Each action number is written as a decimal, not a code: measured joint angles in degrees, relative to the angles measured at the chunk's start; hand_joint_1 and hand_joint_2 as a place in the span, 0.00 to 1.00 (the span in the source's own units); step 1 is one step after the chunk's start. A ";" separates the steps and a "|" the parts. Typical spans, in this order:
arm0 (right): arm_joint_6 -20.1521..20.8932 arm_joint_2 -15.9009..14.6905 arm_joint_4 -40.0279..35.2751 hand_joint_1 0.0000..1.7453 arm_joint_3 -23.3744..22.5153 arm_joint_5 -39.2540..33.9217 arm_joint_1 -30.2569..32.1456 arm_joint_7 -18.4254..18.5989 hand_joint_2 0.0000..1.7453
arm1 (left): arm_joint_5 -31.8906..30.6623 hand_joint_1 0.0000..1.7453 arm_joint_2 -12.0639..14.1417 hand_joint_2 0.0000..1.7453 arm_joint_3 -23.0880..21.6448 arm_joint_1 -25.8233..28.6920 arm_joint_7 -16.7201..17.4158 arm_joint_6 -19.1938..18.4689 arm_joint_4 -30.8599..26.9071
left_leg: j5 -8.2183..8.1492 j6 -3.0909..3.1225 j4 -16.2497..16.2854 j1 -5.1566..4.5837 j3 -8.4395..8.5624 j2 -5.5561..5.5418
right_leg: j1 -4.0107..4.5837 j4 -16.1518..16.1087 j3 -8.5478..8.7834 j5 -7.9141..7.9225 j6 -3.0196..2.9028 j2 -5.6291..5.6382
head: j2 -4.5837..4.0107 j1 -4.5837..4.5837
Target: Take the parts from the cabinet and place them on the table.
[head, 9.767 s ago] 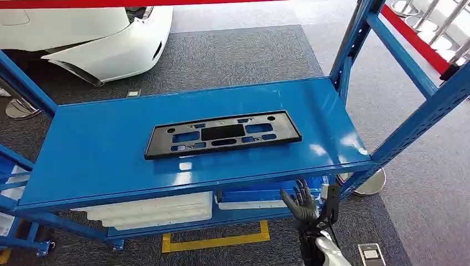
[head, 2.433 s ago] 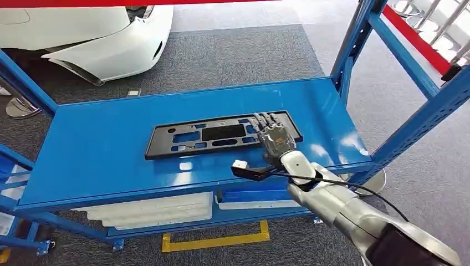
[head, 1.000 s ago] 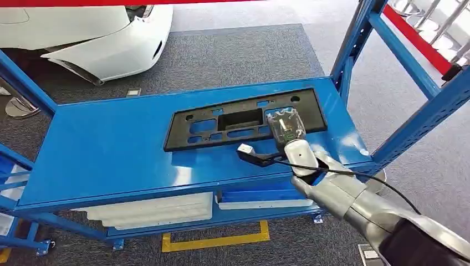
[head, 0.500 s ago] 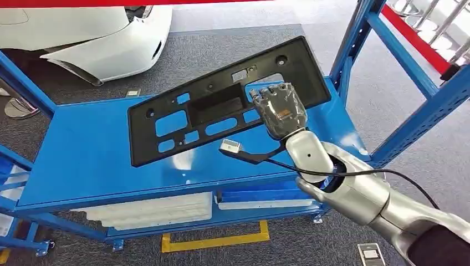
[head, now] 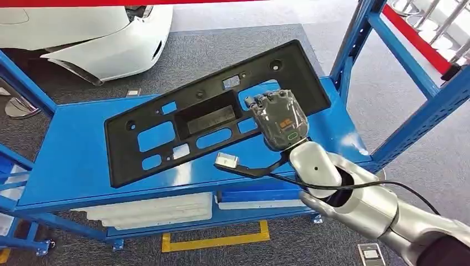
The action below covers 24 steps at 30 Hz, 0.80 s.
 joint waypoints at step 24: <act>-0.74 -0.24 -1.70 1.00 -1.01 -1.77 1.22 -0.35 1.00 | -1.25 0.00 0.37 1.00 0.31 -0.74 0.24 0.28 -0.26 | -1.61 -1.84 2.01 1.83 -0.76 -0.68 | -1.37 2.68 -5.97 3.60 1.12 1.96 | 0.00 0.61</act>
